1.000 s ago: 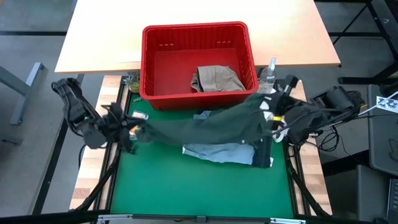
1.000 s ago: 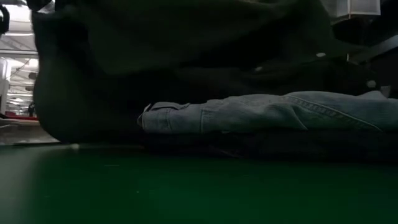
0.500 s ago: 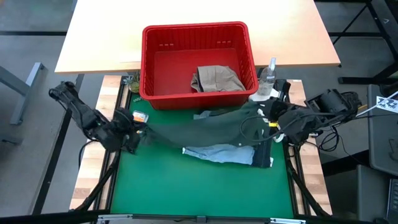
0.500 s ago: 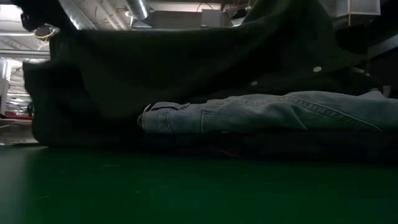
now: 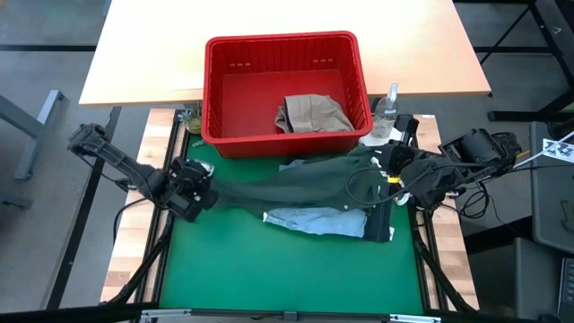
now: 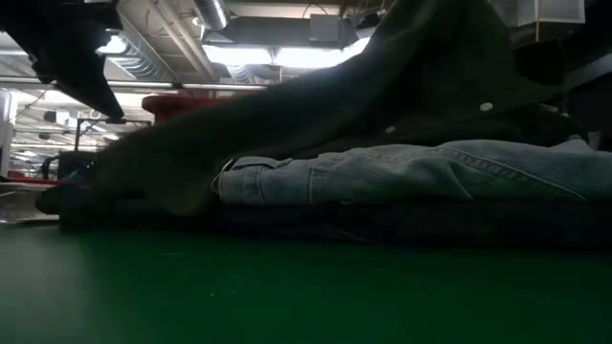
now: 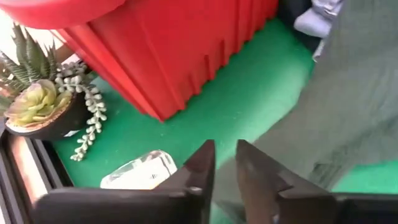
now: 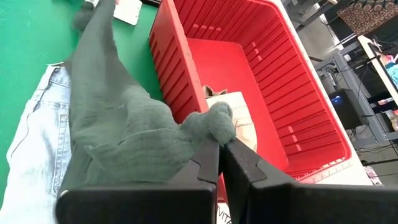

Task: Fold laundry
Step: Fold the green shirt

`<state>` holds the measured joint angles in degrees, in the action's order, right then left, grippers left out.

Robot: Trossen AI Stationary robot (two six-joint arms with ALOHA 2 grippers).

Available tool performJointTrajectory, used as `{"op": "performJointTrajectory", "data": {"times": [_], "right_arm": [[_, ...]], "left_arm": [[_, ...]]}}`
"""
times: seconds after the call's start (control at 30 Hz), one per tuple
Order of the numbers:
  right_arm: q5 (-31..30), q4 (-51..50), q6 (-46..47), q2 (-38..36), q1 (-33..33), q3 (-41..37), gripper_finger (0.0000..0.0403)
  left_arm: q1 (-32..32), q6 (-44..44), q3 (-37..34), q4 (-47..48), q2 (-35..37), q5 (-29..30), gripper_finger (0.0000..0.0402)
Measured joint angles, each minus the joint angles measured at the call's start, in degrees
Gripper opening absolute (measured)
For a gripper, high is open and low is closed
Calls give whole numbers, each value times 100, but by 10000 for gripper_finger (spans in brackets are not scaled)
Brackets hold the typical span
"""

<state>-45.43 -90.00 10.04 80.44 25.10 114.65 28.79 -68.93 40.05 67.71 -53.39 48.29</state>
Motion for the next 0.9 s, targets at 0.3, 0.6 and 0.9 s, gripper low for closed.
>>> {"op": "performJointTrajectory", "data": {"times": [0.3,0.6,0.9], "right_arm": [[2,-2,0,0,0,0,7],[93,-1,-2,0,0,0,7],[280,-2,-2,0,0,0,7]], "left_arm": [[-325,716,577,-138,6,-858,161],[139,1352,678,-2600,-282,-1588,174],[609,1457,674,-3678,-1600,-1587,174]]}}
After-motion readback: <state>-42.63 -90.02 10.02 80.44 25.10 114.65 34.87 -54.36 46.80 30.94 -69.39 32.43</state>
